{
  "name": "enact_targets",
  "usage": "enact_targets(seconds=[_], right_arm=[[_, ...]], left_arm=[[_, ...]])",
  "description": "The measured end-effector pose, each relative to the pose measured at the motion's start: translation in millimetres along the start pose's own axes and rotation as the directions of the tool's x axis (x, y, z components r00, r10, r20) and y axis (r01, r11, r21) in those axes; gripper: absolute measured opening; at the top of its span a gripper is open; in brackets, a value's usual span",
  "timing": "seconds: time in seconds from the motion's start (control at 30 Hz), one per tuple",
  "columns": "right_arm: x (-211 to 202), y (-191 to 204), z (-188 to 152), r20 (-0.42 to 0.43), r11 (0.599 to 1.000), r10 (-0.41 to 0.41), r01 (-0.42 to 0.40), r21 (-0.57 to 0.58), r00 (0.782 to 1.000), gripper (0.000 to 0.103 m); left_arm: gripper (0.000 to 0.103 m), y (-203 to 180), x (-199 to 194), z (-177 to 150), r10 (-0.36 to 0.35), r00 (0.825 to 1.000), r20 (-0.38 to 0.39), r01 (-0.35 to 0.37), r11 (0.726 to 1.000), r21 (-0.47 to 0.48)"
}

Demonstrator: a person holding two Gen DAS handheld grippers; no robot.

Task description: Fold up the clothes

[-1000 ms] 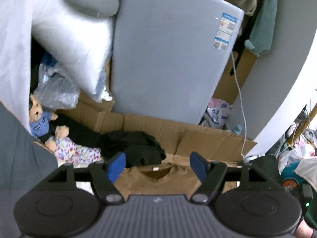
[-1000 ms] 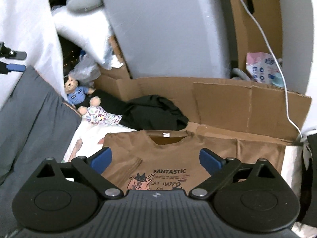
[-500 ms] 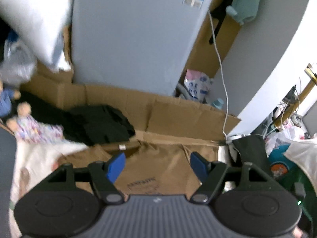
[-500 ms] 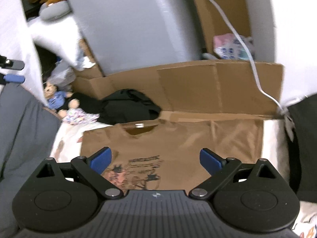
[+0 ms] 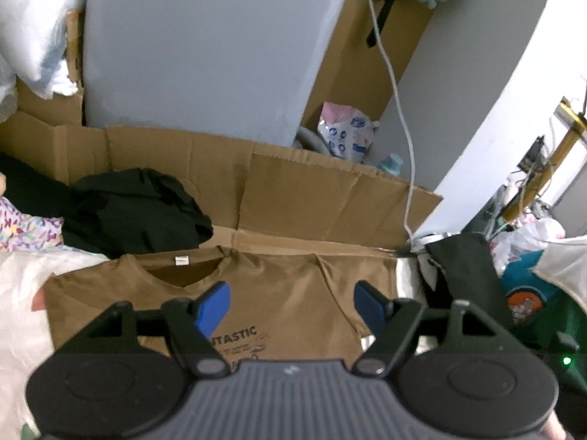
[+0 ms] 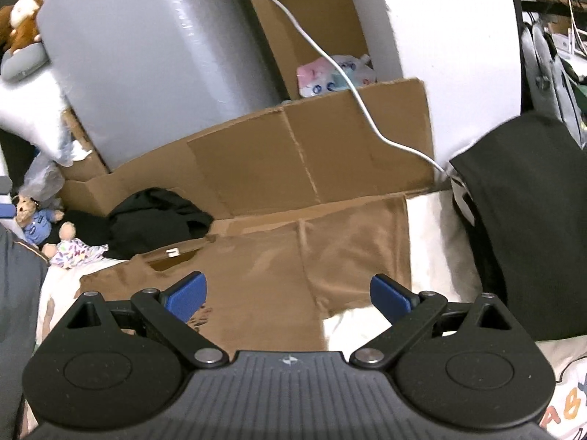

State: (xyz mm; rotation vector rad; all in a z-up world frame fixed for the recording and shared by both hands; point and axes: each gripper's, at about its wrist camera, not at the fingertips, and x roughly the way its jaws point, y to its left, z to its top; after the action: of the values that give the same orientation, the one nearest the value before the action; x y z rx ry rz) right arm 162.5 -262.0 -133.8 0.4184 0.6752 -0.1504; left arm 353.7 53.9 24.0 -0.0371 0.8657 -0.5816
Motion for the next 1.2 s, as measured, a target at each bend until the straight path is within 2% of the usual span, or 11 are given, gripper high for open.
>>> enact_targets(seconds=[0.13,0.27,0.47,0.67,0.87,1.03,1.1,1.17,1.2], right_arm=[[25,-19,0,-0.002,0.999,0.005,-0.004,0.033,1.0,0.099],[47,-34,3,0.005,0.998,-0.003,0.002,0.063,1.0,0.099],[79,-64,1,0.026,0.991,-0.042,0.038,0.132,0.999,0.099],[99,-81,-2,0.046,0.986,-0.051,0.043,0.161,0.998,0.099],[120,-97,2,0.053,0.983,-0.068,0.057,0.177,0.996,0.099],[131,-113,-5,0.038,0.975,-0.08,0.07,0.213,0.996,0.096],[137,-116,-11,-0.002,0.975,-0.06,0.059,0.215,0.998,0.083],[141,-122,-17,-0.03,0.968,-0.038,0.044,0.249,0.999,0.078],[142,-125,-21,-0.041,0.963,-0.027,0.037,0.268,0.999,0.072]], left_arm=[[0.077,-9,36,-7,0.006,1.0,0.021,-0.006,1.0,-0.009],[0.076,-18,71,-10,-0.024,1.0,0.011,0.024,1.0,-0.006],[0.075,-13,111,-19,0.034,0.999,0.003,-0.034,0.998,-0.054],[0.074,-22,156,-32,-0.012,0.999,-0.038,0.011,1.0,-0.022],[0.072,-42,203,-45,-0.13,0.989,-0.068,0.129,0.991,-0.026],[0.061,-59,237,-57,-0.193,0.976,-0.103,0.193,0.981,-0.005],[0.056,-61,251,-66,-0.222,0.967,-0.127,0.222,0.975,-0.01],[0.045,-63,263,-75,-0.247,0.956,-0.16,0.248,0.969,-0.016],[0.033,-64,269,-80,-0.256,0.949,-0.184,0.258,0.966,-0.013]])
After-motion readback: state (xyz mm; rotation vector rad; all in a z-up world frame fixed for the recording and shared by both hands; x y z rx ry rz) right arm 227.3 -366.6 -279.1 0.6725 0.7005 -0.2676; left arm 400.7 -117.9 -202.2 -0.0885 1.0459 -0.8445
